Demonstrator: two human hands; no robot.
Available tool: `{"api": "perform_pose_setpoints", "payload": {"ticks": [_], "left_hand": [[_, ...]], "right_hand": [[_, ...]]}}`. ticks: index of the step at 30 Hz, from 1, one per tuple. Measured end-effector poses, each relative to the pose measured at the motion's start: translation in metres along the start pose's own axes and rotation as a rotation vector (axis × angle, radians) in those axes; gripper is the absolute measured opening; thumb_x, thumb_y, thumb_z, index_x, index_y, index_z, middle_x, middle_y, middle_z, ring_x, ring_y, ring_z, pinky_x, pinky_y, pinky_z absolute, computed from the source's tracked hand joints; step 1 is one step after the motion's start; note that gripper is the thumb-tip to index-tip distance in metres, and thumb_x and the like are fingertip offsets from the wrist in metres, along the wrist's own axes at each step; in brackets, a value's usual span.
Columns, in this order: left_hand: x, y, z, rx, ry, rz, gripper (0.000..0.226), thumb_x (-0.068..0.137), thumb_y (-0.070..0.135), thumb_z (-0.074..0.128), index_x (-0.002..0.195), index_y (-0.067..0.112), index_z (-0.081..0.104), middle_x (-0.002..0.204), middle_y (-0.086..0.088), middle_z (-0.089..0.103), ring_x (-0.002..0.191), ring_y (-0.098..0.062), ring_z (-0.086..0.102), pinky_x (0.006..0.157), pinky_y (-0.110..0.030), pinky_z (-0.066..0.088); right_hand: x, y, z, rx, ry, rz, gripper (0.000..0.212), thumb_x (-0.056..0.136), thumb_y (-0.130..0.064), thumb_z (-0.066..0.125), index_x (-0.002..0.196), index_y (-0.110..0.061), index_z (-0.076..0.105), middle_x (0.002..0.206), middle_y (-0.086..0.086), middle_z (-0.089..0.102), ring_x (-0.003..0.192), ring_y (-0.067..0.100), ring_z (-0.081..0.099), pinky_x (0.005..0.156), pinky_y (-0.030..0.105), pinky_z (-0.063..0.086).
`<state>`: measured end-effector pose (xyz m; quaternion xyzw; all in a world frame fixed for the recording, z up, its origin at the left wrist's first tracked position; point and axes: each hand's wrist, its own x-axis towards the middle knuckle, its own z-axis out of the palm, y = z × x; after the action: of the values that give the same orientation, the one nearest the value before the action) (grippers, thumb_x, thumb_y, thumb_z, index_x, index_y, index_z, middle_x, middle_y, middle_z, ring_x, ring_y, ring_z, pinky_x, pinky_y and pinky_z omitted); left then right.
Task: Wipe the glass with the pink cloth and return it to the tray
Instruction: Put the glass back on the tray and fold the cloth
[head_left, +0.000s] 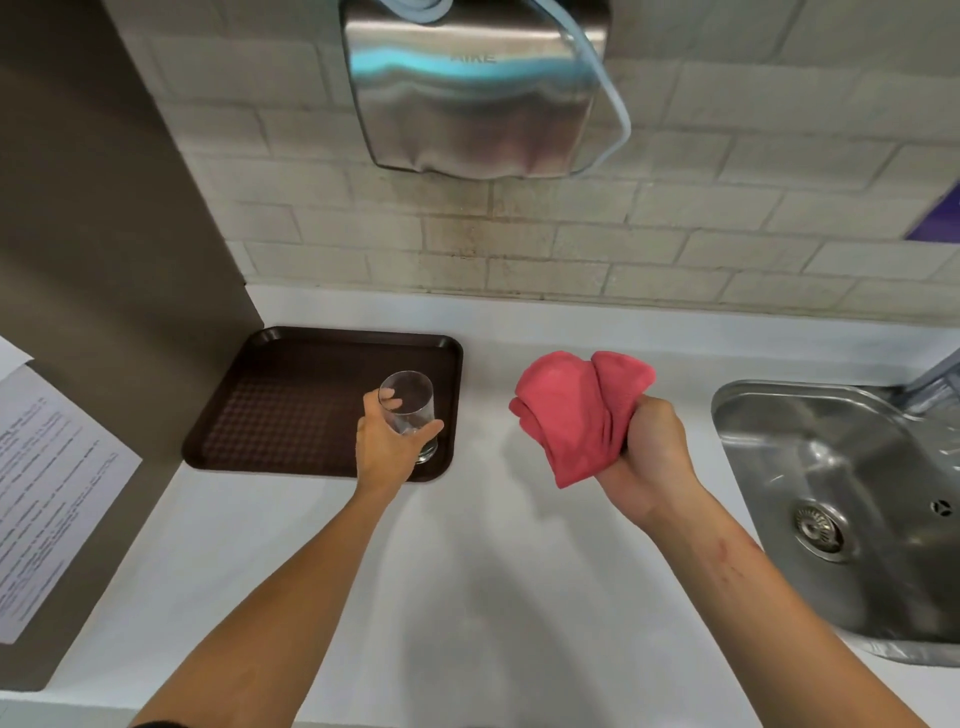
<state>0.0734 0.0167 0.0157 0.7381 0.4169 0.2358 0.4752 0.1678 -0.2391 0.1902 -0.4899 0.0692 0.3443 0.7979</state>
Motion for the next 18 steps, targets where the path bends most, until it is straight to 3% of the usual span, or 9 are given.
{"api": "perform_pose_setpoints", "payload": {"ticks": [2,4,6,7,10,12,14,16,18], "left_hand": [[-0.011,0.003,-0.009,-0.065,0.012,-0.042,0.105,0.068,0.033,0.103,0.152,0.023,0.041,0.146,-0.003,0.054,0.138,-0.025,0.051,0.11,-0.038,0.046],[-0.032,0.006,-0.025,-0.126,0.214,-0.037,0.093,0.075,0.043,0.095,0.151,0.024,0.043,0.144,-0.001,0.051,0.137,-0.024,0.048,0.118,-0.044,0.038],[-0.063,0.017,-0.033,-0.225,0.426,0.064,0.072,0.083,0.058,0.077,0.136,0.018,0.049,0.13,0.002,0.053,0.121,-0.02,0.054,0.112,-0.051,0.047],[-0.079,0.03,-0.03,-0.271,0.44,0.104,0.065,0.086,0.065,0.069,0.126,0.017,0.052,0.121,0.006,0.056,0.11,-0.015,0.057,0.102,-0.045,0.053],[-0.103,0.093,-0.008,-0.435,0.117,-0.064,0.078,0.079,0.088,0.059,0.102,0.014,0.065,0.092,0.016,0.073,0.087,-0.005,0.069,0.076,-0.023,0.055],[-0.099,0.134,0.006,-0.566,-0.281,-0.415,0.093,0.07,0.095,0.061,0.109,0.011,0.075,0.101,0.0,0.082,0.092,-0.019,0.078,0.079,-0.033,0.062],[-0.09,0.161,0.011,-0.679,-0.611,-0.565,0.093,0.079,0.09,0.058,0.125,0.011,0.074,0.12,-0.013,0.081,0.105,-0.03,0.079,0.092,-0.048,0.064],[-0.082,0.175,0.015,-0.762,-0.681,-0.506,0.067,0.096,0.071,0.059,0.134,0.017,0.07,0.129,-0.011,0.079,0.115,-0.028,0.077,0.1,-0.051,0.061],[-0.076,0.181,0.02,-0.769,-0.576,-0.451,0.043,0.104,0.045,0.067,0.133,0.014,0.071,0.126,-0.01,0.08,0.114,-0.022,0.077,0.094,-0.041,0.063]], "right_hand": [[0.002,-0.001,-0.002,0.015,-0.017,0.011,0.039,0.11,-0.016,0.042,0.107,-0.004,0.079,0.118,0.02,0.079,0.109,0.043,0.076,0.108,0.069,0.05],[0.004,0.0,-0.006,0.022,-0.029,0.017,0.044,0.111,-0.016,0.038,0.107,-0.005,0.08,0.118,0.018,0.08,0.106,0.041,0.078,0.109,0.068,0.049],[0.008,0.002,-0.008,0.029,-0.05,0.01,0.054,0.111,-0.015,0.034,0.098,-0.009,0.086,0.118,0.017,0.08,0.112,0.043,0.076,0.111,0.067,0.048],[0.01,0.004,-0.008,0.037,-0.057,0.005,0.058,0.111,-0.015,0.033,0.093,-0.012,0.088,0.117,0.015,0.081,0.114,0.042,0.075,0.112,0.067,0.048],[0.021,0.01,-0.002,0.057,-0.053,-0.017,0.056,0.11,-0.011,0.03,0.102,-0.01,0.086,0.12,0.013,0.078,0.114,0.037,0.073,0.112,0.062,0.05],[0.028,0.015,0.004,0.041,-0.051,-0.011,0.048,0.11,-0.013,0.03,0.127,0.003,0.071,0.133,0.021,0.07,0.126,0.042,0.067,0.116,0.061,0.046],[0.031,0.019,0.01,0.014,-0.056,0.0,0.048,0.109,-0.018,0.031,0.131,0.005,0.067,0.135,0.025,0.069,0.124,0.044,0.067,0.113,0.061,0.049],[0.034,0.023,0.011,0.034,-0.083,-0.011,0.047,0.108,-0.017,0.033,0.131,0.004,0.068,0.134,0.024,0.071,0.125,0.038,0.069,0.112,0.056,0.051],[0.037,0.023,0.012,0.068,-0.138,-0.041,0.048,0.109,-0.014,0.03,0.137,0.008,0.063,0.141,0.027,0.066,0.135,0.038,0.063,0.119,0.053,0.046]]}}
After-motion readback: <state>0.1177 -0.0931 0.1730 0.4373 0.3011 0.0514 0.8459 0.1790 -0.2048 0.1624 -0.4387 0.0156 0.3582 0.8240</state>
